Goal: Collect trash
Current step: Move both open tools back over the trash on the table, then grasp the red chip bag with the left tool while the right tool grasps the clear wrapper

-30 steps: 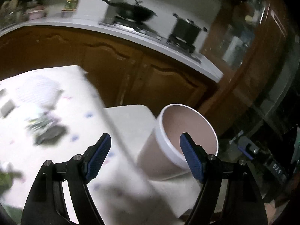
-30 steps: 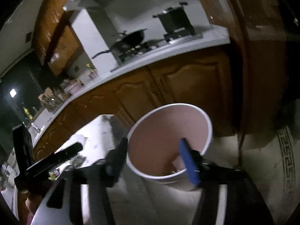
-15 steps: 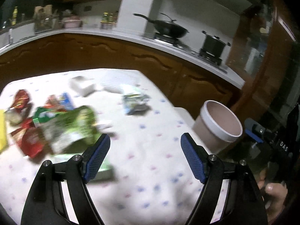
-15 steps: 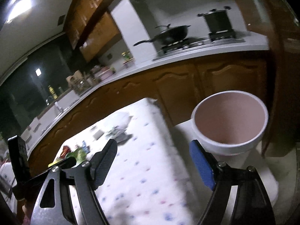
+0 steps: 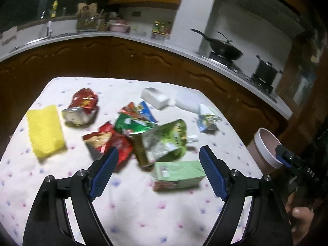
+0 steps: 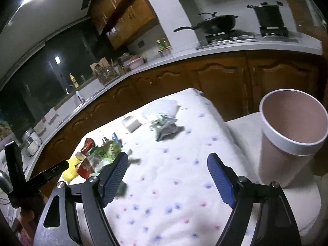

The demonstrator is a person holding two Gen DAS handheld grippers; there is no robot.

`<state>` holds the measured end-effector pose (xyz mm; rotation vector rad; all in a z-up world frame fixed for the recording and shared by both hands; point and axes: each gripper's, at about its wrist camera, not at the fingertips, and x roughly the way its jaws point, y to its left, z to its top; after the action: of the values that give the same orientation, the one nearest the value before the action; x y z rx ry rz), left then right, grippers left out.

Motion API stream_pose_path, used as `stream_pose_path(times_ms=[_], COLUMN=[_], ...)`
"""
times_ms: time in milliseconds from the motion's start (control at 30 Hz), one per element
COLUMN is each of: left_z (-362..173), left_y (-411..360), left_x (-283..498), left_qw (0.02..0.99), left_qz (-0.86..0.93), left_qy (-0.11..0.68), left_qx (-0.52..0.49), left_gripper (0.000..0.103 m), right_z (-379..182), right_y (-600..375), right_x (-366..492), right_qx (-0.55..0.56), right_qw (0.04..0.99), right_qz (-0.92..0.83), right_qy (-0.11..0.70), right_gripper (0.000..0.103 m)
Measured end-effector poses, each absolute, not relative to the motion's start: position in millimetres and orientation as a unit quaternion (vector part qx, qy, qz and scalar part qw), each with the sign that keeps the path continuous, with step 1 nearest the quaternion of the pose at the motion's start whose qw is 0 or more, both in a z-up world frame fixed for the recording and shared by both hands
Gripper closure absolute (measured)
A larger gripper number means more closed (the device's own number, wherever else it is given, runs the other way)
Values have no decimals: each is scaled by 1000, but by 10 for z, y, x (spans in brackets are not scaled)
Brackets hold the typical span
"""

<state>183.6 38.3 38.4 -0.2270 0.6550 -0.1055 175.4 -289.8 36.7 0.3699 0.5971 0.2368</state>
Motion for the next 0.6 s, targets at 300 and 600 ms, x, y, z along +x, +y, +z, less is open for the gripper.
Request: stream_pose_path(times_ms=[300,600], left_z=[270,60], left_y=[730,912], left_x=[1905,2121], left_qw=[935,922], left_qz=[-15,8], left_qy=[331,360], left_qx=[-130,-142], left_gripper=[19,19], right_z=[369,324], right_y=[-2644,-2509], right_x=[1974,2274], right_qx=[168,159], right_qw=[929,926], right_qz=[135,140], right_qy=[301,313], right_gripper=[22,22])
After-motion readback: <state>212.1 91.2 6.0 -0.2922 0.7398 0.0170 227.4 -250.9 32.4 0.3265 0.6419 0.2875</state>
